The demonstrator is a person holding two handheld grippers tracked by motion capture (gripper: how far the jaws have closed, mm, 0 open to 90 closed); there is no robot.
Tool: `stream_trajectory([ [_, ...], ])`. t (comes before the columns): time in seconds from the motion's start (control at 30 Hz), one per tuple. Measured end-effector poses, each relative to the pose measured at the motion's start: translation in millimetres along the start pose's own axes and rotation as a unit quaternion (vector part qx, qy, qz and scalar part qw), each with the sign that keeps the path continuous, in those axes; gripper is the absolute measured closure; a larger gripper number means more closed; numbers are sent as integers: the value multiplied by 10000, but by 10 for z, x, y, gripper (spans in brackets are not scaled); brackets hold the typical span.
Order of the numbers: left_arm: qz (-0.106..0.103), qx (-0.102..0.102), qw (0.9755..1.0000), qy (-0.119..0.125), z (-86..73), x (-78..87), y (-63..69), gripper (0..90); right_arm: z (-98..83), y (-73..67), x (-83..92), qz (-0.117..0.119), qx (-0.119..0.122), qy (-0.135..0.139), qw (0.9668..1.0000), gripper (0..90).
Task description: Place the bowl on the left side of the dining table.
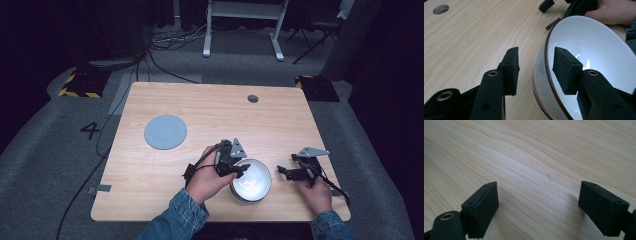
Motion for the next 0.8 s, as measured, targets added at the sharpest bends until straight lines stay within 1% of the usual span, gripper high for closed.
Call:
stream_trajectory([
  [0.03,16,-62,10000,-56,3,-12,-6,600,0,0,0,1,-1,-1,10000,164],
  [0.07,16,-62,10000,-56,3,-12,-6,660,0,-2,0,-1,-13,-1,10000,164],
  [0.13,-126,-67,9999,-86,9,-20,16,761,0,1,-1,1,1,3,10000,164],
  [0.17,-103,-73,9999,-87,14,-21,17,791,1,0,-1,-1,-1,6,10000,164],
  [0.27,-106,-86,9998,-131,23,-25,16,797,0,1,-1,0,3,4,10000,164],
  [0.3,-143,-42,9997,-199,31,-20,20,798,1,1,-1,1,2,4,10000,164],
  [0.33,-143,-42,9997,-199,31,-20,20,800,1,1,-1,-2,2,7,10000,164],
  [0.37,-157,-66,9994,-305,47,-4,11,803,1,1,-1,1,2,4,10000,164],
  [0.4,-192,-30,9993,-322,60,4,9,804,1,1,-1,-1,0,6,10000,164],
  [0.5,-237,-54,9989,-412,80,21,2,804,1,1,0,3,5,3,10000,164],
  [0.57,-241,-15,9989,-405,91,18,2,803,1,1,-1,0,0,5,10000,164],
  [0.67,-354,8,9985,-411,104,32,-4,803,1,1,0,3,3,3,10000,164],
  [0.73,-460,14,9980,-426,123,71,-6,803,1,1,-1,-1,2,6,10000,164],
  [0.77,-456,3,9982,-387,136,95,-15,803,1,1,-1,-1,0,5,10000,164],
  [0.8,-502,47,9981,-346,154,122,-17,803,1,1,0,4,4,2,10000,164],
])
Point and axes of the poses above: each handheld gripper's, and its own axes: x roughly backward along the jaws, z roughly out of its top, y roughly to its right, the point moved 3 cm from there along -x, roughly forward along the jaws, and after that the axes turned 8 degrees about -y, right-handed, at the moved point
